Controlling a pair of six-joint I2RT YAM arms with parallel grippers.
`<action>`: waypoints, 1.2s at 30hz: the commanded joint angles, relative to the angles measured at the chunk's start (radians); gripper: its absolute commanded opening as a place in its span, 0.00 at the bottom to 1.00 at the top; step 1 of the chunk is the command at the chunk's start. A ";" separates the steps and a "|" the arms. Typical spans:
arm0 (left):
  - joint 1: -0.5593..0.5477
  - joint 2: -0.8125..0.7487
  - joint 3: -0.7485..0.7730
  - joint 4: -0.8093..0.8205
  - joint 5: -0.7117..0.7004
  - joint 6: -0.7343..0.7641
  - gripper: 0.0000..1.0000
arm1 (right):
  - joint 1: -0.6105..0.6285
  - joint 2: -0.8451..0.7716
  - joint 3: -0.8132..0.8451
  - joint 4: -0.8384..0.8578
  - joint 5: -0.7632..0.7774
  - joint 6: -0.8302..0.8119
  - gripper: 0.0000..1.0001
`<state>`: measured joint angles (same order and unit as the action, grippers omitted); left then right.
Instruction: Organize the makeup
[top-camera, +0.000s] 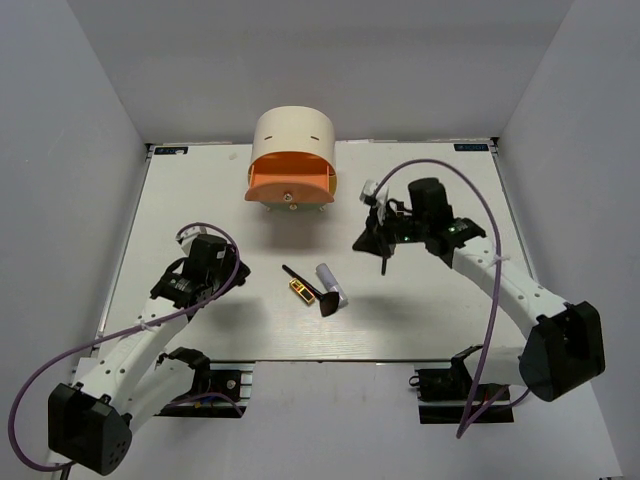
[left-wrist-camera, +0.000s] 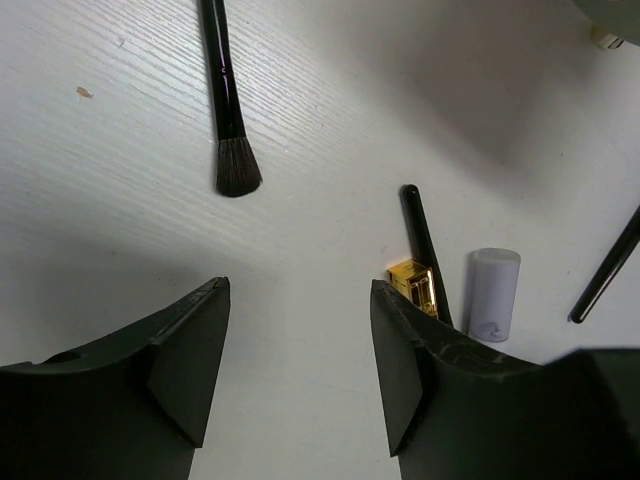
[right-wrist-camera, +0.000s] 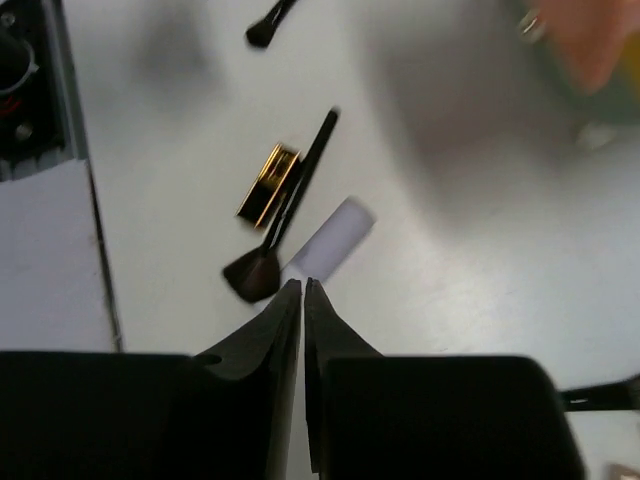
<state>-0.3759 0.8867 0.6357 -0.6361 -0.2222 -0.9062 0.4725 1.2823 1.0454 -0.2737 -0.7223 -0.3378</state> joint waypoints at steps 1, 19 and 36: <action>0.003 -0.028 -0.016 0.027 0.029 -0.011 0.68 | 0.041 -0.006 -0.093 0.057 -0.016 0.083 0.12; -0.006 -0.152 -0.024 -0.071 0.017 -0.066 0.72 | 0.222 0.331 -0.101 0.231 0.414 0.390 0.69; -0.006 -0.140 -0.027 -0.062 0.017 -0.068 0.72 | 0.330 0.492 -0.044 0.192 0.630 0.370 0.48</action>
<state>-0.3771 0.7536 0.6151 -0.7033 -0.1959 -0.9703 0.7975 1.7527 0.9661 -0.0555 -0.1707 0.0429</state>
